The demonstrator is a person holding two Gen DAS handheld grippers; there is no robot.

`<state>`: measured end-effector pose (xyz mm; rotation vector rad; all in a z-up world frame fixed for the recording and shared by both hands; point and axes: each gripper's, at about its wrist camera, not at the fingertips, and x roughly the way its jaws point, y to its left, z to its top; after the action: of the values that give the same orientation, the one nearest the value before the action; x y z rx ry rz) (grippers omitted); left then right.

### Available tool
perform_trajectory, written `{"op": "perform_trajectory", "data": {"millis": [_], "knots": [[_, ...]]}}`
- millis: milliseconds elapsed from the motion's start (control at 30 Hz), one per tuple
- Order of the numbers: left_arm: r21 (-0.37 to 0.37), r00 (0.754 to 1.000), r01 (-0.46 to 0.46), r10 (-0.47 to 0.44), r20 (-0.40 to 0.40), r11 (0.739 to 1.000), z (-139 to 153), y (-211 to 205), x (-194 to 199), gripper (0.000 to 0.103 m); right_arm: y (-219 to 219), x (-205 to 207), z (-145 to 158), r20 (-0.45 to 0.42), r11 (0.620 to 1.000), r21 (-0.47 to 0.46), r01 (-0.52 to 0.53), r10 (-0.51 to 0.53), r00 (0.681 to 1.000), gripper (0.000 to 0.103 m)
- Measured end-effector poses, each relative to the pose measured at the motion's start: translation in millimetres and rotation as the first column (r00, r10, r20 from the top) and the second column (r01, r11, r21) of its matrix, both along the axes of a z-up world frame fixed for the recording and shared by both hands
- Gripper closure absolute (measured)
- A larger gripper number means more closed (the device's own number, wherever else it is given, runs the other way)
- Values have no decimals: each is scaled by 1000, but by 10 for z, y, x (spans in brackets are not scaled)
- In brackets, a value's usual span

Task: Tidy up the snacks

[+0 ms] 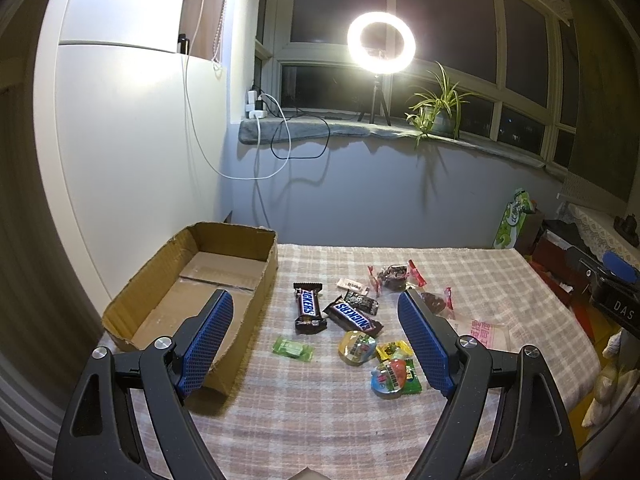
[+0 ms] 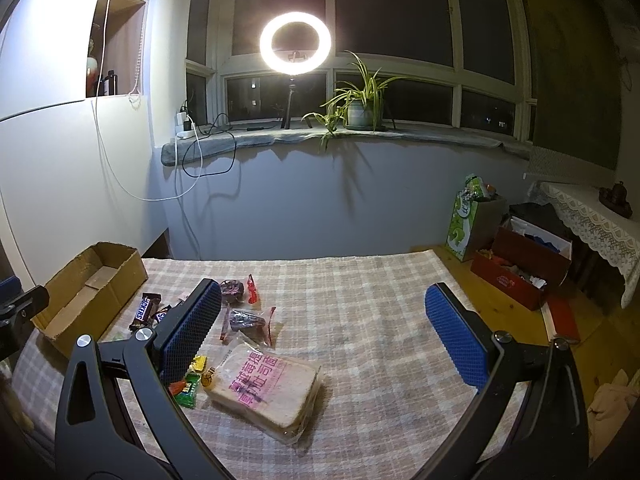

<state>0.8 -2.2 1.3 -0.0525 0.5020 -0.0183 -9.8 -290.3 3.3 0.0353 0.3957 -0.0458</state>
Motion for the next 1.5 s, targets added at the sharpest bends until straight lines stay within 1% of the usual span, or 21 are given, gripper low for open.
{"op": "perform_trajectory", "data": {"millis": [633,833,1033,1300,1500], "knots": [[1,1000,8,-8,-1,1000,-25,-56,-5,18,15,9,10,-4,1000,-4,-1,1,1000,0],[-3,1000,17,-17,-6,1000,-32,-75,-6,18,31,-10,-50,-8,1000,-3,-2,2,1000,0],[-8,1000,24,-24,-15,1000,-51,-65,18,18,24,4,-43,-11,1000,-2,-2,2,1000,0],[-14,999,40,-41,-36,999,-92,-102,77,18,36,13,-171,-37,1000,6,-5,6,999,0],[-29,996,64,-65,-61,998,-153,-139,138,18,2,79,-196,-65,1000,13,-8,8,998,0]]}}
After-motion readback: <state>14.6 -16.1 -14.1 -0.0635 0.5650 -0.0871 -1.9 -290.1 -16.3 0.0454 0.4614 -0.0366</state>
